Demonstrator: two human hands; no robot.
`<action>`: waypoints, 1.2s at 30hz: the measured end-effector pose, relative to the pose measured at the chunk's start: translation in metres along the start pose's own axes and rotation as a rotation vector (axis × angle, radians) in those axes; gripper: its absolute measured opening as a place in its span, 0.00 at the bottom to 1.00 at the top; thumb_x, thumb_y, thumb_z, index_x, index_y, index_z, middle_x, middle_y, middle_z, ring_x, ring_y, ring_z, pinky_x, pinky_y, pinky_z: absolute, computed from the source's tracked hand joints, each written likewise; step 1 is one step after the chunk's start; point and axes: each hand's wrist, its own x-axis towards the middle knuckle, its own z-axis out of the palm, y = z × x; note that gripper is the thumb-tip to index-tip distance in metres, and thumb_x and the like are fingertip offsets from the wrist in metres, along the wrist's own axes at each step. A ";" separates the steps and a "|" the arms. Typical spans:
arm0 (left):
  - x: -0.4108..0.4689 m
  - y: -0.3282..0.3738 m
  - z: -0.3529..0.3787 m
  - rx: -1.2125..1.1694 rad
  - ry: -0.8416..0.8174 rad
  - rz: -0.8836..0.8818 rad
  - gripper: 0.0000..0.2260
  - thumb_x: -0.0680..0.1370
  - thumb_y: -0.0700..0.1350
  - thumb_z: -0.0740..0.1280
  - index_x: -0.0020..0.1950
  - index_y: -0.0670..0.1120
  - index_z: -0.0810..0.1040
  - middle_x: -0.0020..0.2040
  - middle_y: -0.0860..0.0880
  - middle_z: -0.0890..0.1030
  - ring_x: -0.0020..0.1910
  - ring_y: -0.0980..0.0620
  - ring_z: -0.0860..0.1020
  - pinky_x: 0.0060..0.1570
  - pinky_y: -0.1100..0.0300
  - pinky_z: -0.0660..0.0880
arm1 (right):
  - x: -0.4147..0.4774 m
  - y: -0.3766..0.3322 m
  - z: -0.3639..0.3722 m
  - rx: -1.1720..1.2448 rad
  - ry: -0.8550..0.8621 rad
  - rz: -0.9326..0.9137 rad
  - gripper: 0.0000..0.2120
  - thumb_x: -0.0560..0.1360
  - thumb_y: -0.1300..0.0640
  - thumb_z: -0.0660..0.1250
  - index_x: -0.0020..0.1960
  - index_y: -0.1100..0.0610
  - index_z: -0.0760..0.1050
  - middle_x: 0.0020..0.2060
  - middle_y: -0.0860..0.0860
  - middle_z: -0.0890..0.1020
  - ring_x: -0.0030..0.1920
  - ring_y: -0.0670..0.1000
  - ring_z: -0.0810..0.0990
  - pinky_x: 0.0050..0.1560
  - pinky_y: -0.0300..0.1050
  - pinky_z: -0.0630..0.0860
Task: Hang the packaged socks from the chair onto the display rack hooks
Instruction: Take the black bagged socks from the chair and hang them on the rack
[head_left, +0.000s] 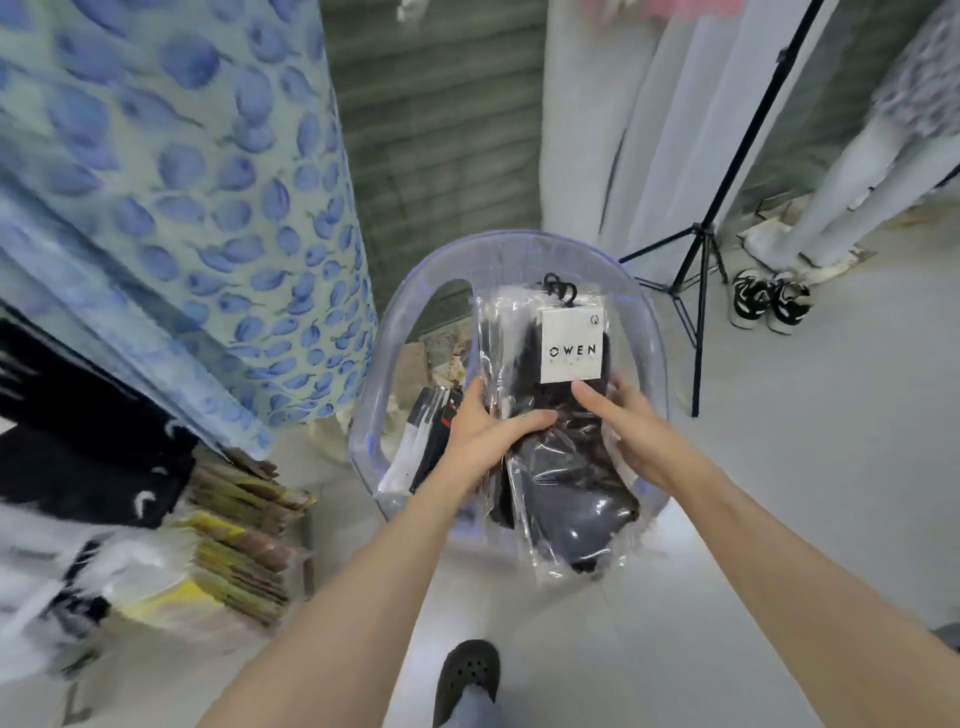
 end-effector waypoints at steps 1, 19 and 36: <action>-0.018 0.020 -0.007 -0.033 -0.006 0.041 0.43 0.60 0.50 0.81 0.70 0.47 0.65 0.61 0.50 0.80 0.58 0.53 0.80 0.62 0.51 0.74 | -0.015 -0.025 0.005 0.016 -0.036 -0.048 0.25 0.72 0.53 0.68 0.66 0.56 0.65 0.59 0.48 0.78 0.54 0.43 0.79 0.50 0.35 0.75; -0.284 0.280 -0.108 -0.161 0.044 0.642 0.64 0.51 0.73 0.74 0.78 0.47 0.52 0.75 0.44 0.65 0.72 0.44 0.67 0.72 0.42 0.62 | -0.238 -0.324 0.088 -0.075 -0.215 -0.719 0.13 0.70 0.52 0.69 0.53 0.50 0.75 0.45 0.39 0.82 0.44 0.34 0.81 0.40 0.24 0.73; -0.381 0.272 -0.244 -0.448 0.305 0.695 0.25 0.68 0.49 0.73 0.63 0.43 0.77 0.53 0.45 0.85 0.51 0.47 0.83 0.52 0.54 0.79 | -0.308 -0.366 0.222 0.022 -0.428 -0.922 0.18 0.70 0.51 0.66 0.58 0.56 0.76 0.49 0.45 0.84 0.50 0.42 0.82 0.48 0.33 0.78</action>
